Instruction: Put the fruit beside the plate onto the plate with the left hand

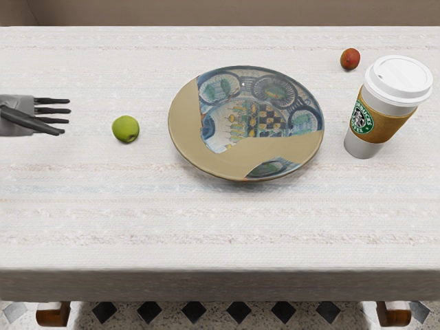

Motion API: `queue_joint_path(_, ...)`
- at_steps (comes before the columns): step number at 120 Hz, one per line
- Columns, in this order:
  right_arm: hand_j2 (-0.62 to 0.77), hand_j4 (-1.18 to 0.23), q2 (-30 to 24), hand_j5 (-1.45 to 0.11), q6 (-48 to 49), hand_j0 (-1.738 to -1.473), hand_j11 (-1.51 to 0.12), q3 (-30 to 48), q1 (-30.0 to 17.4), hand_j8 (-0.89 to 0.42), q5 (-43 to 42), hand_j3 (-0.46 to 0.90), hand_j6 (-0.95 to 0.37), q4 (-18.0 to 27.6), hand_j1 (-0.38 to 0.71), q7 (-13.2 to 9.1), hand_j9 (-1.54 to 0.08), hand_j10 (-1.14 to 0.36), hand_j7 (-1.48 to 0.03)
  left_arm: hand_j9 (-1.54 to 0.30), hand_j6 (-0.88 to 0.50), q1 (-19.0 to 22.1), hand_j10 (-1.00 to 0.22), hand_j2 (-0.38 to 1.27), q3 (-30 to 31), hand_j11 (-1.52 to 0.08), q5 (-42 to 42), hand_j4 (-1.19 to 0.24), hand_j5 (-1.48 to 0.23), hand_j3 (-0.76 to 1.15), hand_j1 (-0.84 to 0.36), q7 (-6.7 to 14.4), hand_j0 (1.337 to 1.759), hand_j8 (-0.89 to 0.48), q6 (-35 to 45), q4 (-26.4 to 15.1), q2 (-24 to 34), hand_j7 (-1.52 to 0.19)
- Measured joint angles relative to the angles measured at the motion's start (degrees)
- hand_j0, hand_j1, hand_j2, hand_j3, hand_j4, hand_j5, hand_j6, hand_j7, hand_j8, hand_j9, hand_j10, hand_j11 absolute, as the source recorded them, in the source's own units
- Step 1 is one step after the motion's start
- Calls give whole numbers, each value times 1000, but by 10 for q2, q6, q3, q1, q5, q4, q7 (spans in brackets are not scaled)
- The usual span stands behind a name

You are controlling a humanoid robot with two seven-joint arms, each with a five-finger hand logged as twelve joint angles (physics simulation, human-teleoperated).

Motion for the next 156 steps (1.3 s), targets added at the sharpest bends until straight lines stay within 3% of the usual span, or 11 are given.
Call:
queue_joint_path(19, 0, 0, 0, 0, 0, -1658, 0, 0, 0, 0, 0, 0, 0, -1, -349, 0, 0, 0, 0, -27, -18, -29, -19, 5, 1, -27, 2, -19, -27, 0, 324, 0, 1658, -18, 0, 1, -16, -27)
queue_joint_path(34, 0, 0, 0, 0, 0, -1658, 0, 0, -1, 0, 0, 0, 0, -1, -349, 0, 0, 0, 0, -26, -17, -93, -17, 5, 7, -26, 68, -18, -25, 0, 326, 1, 1658, -17, 0, 1, -60, -25)
queue_joint_path(42, 0, 0, 0, 0, 0, -1658, 0, 0, -1, 0, 0, 0, 0, -1, -349, 0, 0, 0, 0, -25, -18, -155, -18, 4, 50, -25, 92, -19, -25, 0, 326, 1, 1658, -18, 0, 1, -78, -25)
queue_joint_path(47, 0, 0, 0, 0, 0, -1658, 0, 0, -1, 0, 0, 0, 0, -1, -349, 0, 0, 0, 0, -24, -18, -173, -18, 4, 80, -24, 101, -19, -24, 0, 326, 1, 1658, -18, 0, 2, -85, -24)
queue_joint_path(62, 0, 0, 0, 0, 0, -1658, 0, 0, -1, 0, 0, 0, 0, -1, -349, 0, 0, 0, 0, -24, -18, -184, -18, 4, 134, -24, 113, -18, -24, 0, 327, 1, 1658, -18, 0, 1, -103, -24)
queue_joint_path(77, 0, 0, 0, 0, 0, -1658, 0, 0, -1, 0, 0, 0, 0, -1, -349, 0, 0, 0, 0, -47, -37, -201, -37, 7, 153, -47, 150, -37, -47, 0, 305, 1, 1658, -37, 0, 2, -155, -47)
queue_joint_path(87, 0, 0, 0, 0, 0, -1658, 0, 0, -1, 0, 0, 0, 0, -1, -349, 0, 0, 0, 0, -94, -74, -198, -73, 14, 158, -94, 181, -73, -94, 0, 263, 1, 1658, -73, 0, 5, -158, -94)
queue_joint_path(99, 0, 0, 0, 0, 0, -1658, 0, 0, -1, 0, 0, 0, 0, -1, -349, 0, 0, 0, 0, -138, -108, -211, -107, 21, 167, -138, 212, -108, -139, 0, 221, 1, 1658, -108, 0, 60, -211, -138)
queue_joint_path(120, 0, 0, 0, 0, 0, -1658, 0, 0, -1, 0, 0, 0, 0, -1, -349, 0, 0, 0, 0, -165, -128, -216, -128, 26, 219, -165, 230, -128, -165, 0, 197, 1, 1658, -128, 38, 136, -247, -165)
queue_joint_path(156, 0, 0, 0, 0, 0, -1658, 0, 0, -1, 0, 0, 0, 0, -1, -349, 0, 0, 0, 0, -177, -138, -222, -137, 28, 282, -177, 234, -137, -177, 0, 186, 1, 1658, -137, 104, 164, -290, -177)
